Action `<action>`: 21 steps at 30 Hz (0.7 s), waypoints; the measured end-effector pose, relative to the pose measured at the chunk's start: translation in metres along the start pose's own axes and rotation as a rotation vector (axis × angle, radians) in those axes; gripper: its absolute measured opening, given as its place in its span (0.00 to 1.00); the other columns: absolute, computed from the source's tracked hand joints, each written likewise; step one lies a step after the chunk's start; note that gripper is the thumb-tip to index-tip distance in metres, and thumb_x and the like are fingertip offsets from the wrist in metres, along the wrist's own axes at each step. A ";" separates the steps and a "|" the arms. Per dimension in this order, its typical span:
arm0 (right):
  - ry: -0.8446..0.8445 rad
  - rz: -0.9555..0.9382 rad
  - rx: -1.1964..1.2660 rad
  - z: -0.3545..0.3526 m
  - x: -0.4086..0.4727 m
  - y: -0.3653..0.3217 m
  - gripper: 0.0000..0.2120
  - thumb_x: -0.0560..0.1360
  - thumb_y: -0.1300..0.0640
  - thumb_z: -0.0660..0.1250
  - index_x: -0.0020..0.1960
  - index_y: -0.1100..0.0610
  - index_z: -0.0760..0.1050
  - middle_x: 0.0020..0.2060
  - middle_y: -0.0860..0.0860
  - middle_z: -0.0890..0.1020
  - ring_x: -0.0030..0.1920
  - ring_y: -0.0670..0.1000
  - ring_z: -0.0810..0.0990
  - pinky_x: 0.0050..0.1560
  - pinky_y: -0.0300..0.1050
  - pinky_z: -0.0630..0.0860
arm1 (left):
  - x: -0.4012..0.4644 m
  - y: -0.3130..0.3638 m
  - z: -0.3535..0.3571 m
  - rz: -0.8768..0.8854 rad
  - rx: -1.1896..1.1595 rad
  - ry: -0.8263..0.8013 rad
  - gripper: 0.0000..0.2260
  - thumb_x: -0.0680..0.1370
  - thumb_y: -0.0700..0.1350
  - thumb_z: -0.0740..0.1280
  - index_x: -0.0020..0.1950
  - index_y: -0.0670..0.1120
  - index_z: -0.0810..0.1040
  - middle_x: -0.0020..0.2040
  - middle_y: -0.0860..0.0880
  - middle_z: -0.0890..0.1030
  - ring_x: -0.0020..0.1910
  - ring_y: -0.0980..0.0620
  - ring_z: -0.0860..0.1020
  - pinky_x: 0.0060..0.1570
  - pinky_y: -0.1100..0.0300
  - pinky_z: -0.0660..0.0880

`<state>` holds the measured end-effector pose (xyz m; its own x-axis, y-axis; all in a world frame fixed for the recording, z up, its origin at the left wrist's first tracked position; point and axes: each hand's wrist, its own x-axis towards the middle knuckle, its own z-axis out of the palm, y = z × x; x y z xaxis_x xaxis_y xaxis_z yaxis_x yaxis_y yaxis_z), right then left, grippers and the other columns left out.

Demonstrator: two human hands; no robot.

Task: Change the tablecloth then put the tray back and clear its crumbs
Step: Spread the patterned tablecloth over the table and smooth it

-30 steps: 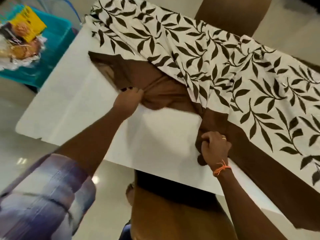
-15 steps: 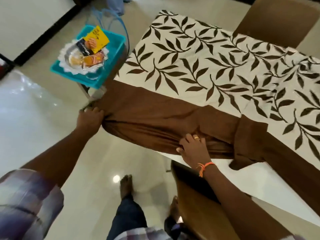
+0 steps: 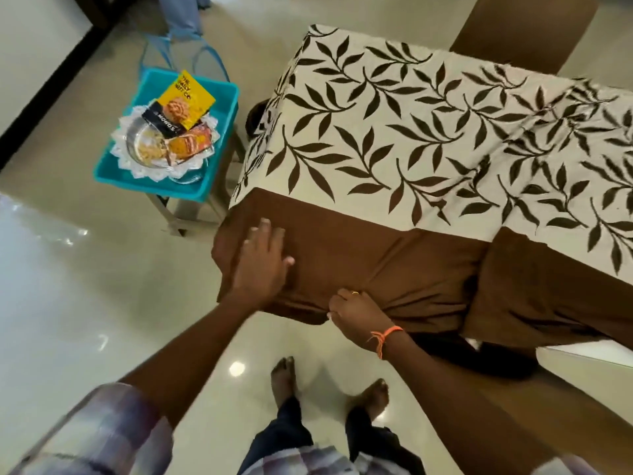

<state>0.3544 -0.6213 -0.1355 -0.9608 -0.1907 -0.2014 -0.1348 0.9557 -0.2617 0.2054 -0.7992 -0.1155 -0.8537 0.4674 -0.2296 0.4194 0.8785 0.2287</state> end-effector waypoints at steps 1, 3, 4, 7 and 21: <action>0.040 0.082 0.140 -0.007 -0.001 0.002 0.08 0.76 0.52 0.62 0.43 0.55 0.76 0.41 0.53 0.78 0.41 0.54 0.78 0.41 0.49 0.74 | -0.003 0.011 0.014 0.119 0.036 -0.082 0.32 0.80 0.58 0.58 0.79 0.48 0.52 0.80 0.41 0.51 0.77 0.37 0.52 0.74 0.41 0.54; 0.159 0.264 0.340 -0.022 -0.012 0.013 0.10 0.77 0.49 0.62 0.43 0.54 0.75 0.42 0.51 0.77 0.43 0.52 0.75 0.44 0.48 0.72 | -0.008 0.016 0.038 0.274 0.176 -0.192 0.33 0.80 0.65 0.48 0.80 0.51 0.44 0.80 0.42 0.45 0.78 0.37 0.46 0.74 0.39 0.47; 0.255 0.354 0.341 -0.027 -0.021 0.024 0.09 0.77 0.49 0.63 0.44 0.54 0.75 0.43 0.51 0.77 0.43 0.52 0.75 0.45 0.48 0.73 | -0.008 0.012 0.045 0.314 0.222 -0.195 0.34 0.79 0.67 0.44 0.80 0.51 0.44 0.80 0.42 0.47 0.78 0.37 0.46 0.73 0.38 0.48; 0.303 0.725 0.120 -0.024 -0.060 0.069 0.19 0.76 0.47 0.65 0.61 0.58 0.73 0.59 0.60 0.76 0.58 0.60 0.75 0.59 0.55 0.74 | -0.009 -0.012 0.047 0.343 0.253 -0.176 0.35 0.78 0.69 0.40 0.80 0.51 0.52 0.79 0.42 0.54 0.77 0.37 0.54 0.71 0.37 0.55; 0.556 1.088 0.266 -0.035 -0.272 0.219 0.11 0.77 0.54 0.65 0.52 0.62 0.77 0.48 0.60 0.81 0.49 0.60 0.79 0.50 0.51 0.75 | -0.035 0.220 0.057 0.522 0.067 -0.071 0.24 0.81 0.57 0.59 0.73 0.45 0.68 0.76 0.42 0.63 0.75 0.41 0.61 0.73 0.49 0.60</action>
<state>0.5779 -0.3518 -0.1048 -0.5236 0.8516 -0.0236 0.7838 0.4706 -0.4053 0.3453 -0.6173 -0.1111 -0.5037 0.8479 -0.1653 0.8041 0.5302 0.2688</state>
